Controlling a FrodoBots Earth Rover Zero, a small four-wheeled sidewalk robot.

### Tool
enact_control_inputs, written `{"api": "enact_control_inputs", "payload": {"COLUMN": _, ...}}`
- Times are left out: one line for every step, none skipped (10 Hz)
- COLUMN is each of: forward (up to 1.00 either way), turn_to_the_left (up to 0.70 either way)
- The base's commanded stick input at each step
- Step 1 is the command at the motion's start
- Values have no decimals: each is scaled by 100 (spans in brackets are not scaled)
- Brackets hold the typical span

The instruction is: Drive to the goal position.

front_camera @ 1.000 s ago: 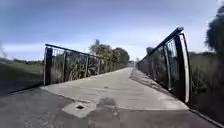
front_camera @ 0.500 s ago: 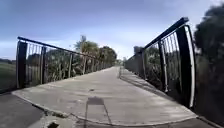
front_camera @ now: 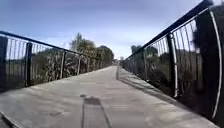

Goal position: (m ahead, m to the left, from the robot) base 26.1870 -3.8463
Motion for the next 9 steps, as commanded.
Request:
{"api": "enact_control_inputs", "payload": {"forward": 100, "turn_to_the_left": 0}}
{"api": "enact_control_inputs", "payload": {"forward": 100, "turn_to_the_left": 0}}
{"api": "enact_control_inputs", "payload": {"forward": 100, "turn_to_the_left": 0}}
{"api": "enact_control_inputs", "payload": {"forward": 100, "turn_to_the_left": 0}}
{"api": "enact_control_inputs", "payload": {"forward": 100, "turn_to_the_left": 0}}
{"api": "enact_control_inputs", "payload": {"forward": 100, "turn_to_the_left": 0}}
{"api": "enact_control_inputs", "payload": {"forward": 100, "turn_to_the_left": 0}}
{"api": "enact_control_inputs", "payload": {"forward": 100, "turn_to_the_left": 0}}
{"api": "enact_control_inputs", "payload": {"forward": 100, "turn_to_the_left": 0}}
